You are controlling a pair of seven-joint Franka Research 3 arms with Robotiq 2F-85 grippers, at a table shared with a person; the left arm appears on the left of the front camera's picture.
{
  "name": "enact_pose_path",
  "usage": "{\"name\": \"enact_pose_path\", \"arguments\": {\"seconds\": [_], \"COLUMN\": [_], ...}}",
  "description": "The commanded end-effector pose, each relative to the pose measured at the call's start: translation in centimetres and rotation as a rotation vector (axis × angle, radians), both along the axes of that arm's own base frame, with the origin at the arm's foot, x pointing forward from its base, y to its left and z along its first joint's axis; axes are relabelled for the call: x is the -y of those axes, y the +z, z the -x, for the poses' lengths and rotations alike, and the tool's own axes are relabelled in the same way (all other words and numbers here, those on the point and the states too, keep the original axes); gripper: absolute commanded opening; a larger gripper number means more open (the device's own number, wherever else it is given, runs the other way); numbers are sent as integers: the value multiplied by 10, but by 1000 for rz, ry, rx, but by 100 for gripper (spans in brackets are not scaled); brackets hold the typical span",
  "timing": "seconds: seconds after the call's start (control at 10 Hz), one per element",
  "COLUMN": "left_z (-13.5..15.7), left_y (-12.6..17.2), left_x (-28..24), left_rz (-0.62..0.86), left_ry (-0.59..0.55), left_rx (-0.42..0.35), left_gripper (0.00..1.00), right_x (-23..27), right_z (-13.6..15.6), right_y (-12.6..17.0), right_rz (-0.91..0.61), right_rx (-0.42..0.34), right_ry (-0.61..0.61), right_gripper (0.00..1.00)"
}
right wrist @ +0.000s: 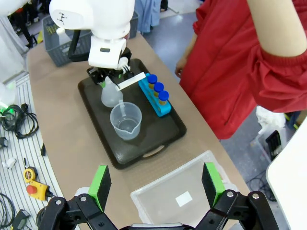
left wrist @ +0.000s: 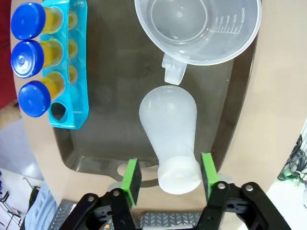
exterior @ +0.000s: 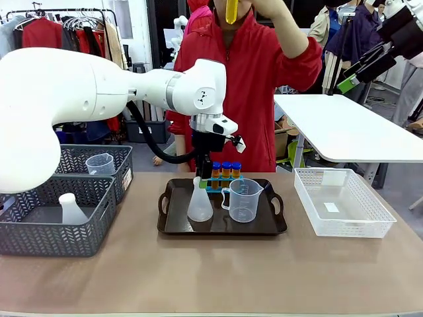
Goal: Prepare the laboratory tools.
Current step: Pick up one Small flask and place it on the Handle tray.
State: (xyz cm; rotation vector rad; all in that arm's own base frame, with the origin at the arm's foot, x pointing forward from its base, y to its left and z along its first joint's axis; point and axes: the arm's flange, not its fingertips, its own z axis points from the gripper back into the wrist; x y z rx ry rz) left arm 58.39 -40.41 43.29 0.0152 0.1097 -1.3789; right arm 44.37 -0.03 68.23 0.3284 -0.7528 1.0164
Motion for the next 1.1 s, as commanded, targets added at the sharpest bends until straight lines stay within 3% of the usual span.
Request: {"name": "enact_pose_path", "arguments": {"seconds": [0.0, 1.0], "left_z": [6, 1], "left_y": [6, 29], "left_x": [-9, -9], "left_rz": [10, 26], "left_ry": [26, 21], "left_rx": [16, 33], "left_gripper": [100, 100], "right_x": [0, 0], "right_z": [0, 0], "right_y": [1, 1], "right_rz": [-9, -9], "right_rx": [1, 1], "right_ry": [8, 8], "right_gripper": [100, 100]}}
